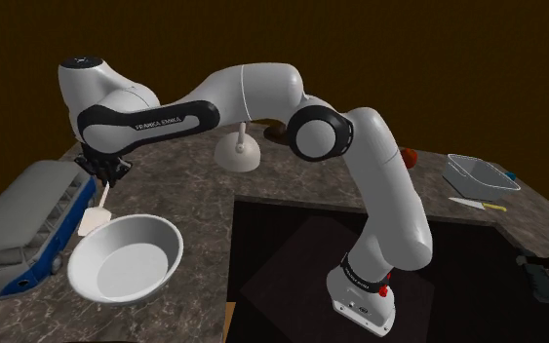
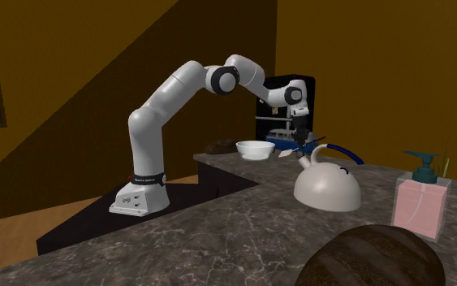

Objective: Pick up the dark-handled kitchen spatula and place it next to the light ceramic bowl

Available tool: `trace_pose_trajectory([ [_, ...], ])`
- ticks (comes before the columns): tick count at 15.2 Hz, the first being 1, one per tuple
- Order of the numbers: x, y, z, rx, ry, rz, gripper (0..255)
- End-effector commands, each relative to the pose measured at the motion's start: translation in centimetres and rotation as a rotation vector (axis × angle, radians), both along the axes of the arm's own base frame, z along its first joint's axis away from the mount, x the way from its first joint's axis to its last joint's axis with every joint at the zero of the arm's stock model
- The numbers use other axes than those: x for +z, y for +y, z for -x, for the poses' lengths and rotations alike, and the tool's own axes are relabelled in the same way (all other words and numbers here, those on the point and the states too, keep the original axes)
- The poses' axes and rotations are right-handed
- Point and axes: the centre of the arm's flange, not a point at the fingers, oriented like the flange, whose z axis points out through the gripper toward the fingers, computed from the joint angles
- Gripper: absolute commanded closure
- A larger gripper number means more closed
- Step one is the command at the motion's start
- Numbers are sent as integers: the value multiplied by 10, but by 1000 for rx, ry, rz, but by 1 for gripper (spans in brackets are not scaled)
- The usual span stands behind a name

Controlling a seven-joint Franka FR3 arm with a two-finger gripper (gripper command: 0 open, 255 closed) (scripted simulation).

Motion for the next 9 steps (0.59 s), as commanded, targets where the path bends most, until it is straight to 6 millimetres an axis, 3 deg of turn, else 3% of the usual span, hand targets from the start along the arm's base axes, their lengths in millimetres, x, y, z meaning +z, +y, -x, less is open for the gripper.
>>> trace_pose_trajectory([
  [1,-57,10,4,8,72,25,255],
  [3,-57,10,4,8,72,25,255],
  [4,-58,20,9,8,71,26,0],
  [5,-70,12,13,7,71,26,0],
  [7,-74,23,18,7,71,27,0],
  [8,-72,16,30,7,71,27,0],
  [9,-57,10,4,8,72,25,0],
])
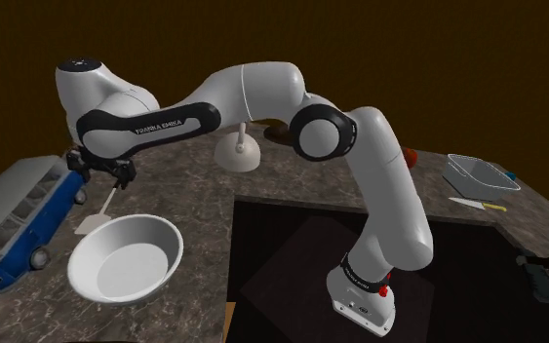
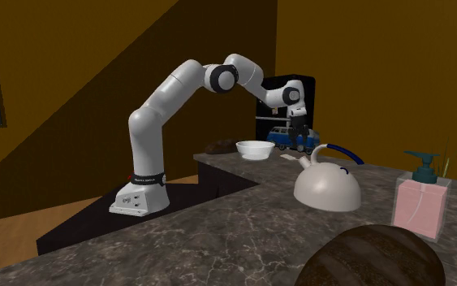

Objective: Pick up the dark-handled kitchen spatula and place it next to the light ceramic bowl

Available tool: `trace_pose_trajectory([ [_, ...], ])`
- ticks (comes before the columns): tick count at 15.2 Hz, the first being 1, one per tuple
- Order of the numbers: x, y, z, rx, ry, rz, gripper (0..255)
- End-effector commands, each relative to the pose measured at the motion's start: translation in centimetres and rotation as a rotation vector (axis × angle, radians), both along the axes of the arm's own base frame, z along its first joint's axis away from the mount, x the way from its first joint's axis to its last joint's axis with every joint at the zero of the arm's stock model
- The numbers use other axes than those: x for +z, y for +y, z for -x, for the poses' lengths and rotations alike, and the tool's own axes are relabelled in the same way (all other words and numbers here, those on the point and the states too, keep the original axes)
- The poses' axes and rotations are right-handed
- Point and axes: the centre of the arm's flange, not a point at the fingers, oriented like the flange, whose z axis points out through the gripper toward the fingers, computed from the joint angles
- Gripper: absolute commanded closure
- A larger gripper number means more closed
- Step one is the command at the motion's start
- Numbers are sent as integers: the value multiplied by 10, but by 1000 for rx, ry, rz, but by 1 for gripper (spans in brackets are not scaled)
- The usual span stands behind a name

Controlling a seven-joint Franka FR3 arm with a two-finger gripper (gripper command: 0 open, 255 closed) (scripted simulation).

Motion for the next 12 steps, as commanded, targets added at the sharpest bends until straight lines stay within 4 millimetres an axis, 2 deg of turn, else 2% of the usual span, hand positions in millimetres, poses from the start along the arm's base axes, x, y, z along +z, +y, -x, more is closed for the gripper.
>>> trace_pose_trajectory([
  [1,-44,2,-4,18,92,28,0],
  [4,-7,4,-3,18,92,28,0],
  [12,-7,4,-3,18,92,28,0],
])
